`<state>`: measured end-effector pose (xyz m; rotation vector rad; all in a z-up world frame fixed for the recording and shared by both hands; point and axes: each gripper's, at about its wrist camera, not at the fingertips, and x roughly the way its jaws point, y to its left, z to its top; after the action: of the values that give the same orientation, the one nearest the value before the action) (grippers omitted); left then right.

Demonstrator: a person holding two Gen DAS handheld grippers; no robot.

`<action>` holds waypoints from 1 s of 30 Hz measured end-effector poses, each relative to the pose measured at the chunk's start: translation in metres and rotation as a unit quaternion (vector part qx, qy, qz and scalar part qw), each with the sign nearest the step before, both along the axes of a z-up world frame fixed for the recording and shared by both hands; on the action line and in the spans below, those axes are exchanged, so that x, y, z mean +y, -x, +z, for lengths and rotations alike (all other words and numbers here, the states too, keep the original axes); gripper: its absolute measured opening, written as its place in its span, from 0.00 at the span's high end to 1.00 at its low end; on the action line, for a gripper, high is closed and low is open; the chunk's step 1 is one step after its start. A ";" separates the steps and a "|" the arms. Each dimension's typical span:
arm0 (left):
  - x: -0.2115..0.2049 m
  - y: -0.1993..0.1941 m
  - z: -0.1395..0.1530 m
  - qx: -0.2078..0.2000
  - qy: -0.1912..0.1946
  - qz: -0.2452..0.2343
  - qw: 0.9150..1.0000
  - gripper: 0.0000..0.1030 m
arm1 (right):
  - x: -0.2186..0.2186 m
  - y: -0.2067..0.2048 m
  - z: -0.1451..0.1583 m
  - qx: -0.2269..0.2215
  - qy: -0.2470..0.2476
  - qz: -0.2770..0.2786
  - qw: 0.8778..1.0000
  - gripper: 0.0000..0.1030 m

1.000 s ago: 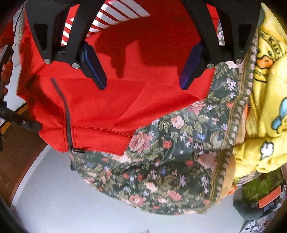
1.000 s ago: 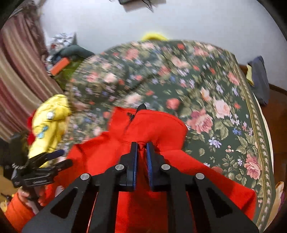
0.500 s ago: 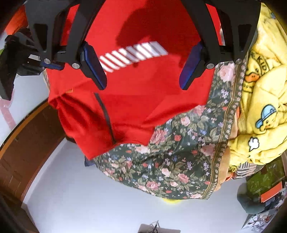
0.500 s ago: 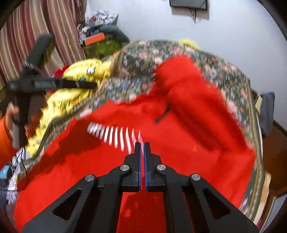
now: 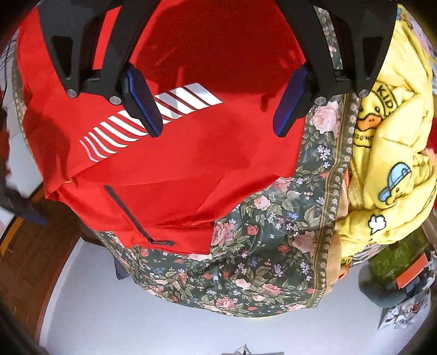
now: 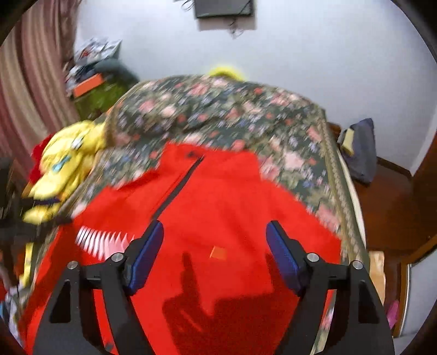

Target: Fold large clothes

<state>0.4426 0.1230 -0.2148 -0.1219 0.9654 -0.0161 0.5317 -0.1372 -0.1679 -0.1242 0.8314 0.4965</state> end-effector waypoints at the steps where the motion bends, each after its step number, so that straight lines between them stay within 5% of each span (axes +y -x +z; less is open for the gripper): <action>1: 0.001 -0.002 -0.005 -0.001 -0.001 -0.003 1.000 0.20 | 0.006 -0.014 -0.003 0.007 0.004 -0.007 1.000 0.27; 9: 0.020 -0.013 -0.032 -0.006 0.019 -0.008 1.000 0.20 | 0.037 -0.122 -0.051 0.107 0.011 -0.040 0.993 0.27; 14: 0.032 -0.013 -0.045 -0.006 0.045 -0.003 0.999 0.20 | 0.039 -0.149 -0.095 0.206 -0.033 -0.045 0.977 0.24; 17: 0.031 -0.015 -0.050 -0.003 0.038 0.000 0.999 0.20 | 0.046 -0.136 -0.092 0.178 -0.039 -0.049 0.982 0.26; 22: 0.023 -0.022 -0.040 -0.008 0.035 -0.005 0.999 0.20 | 0.064 -0.111 -0.075 0.129 -0.032 0.002 0.991 0.84; 27: 0.024 -0.033 -0.011 -0.024 0.058 0.005 0.998 0.20 | 0.070 -0.076 -0.040 0.090 -0.075 0.062 0.991 0.88; 30: 0.032 -0.042 0.007 -0.033 0.107 0.023 0.993 0.20 | 0.084 -0.052 -0.024 0.055 -0.051 0.103 0.992 0.88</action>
<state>0.4845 0.1550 -0.2074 -0.3392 0.8919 -0.0820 0.5839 -0.0532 -0.1920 -0.0895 0.9047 0.7453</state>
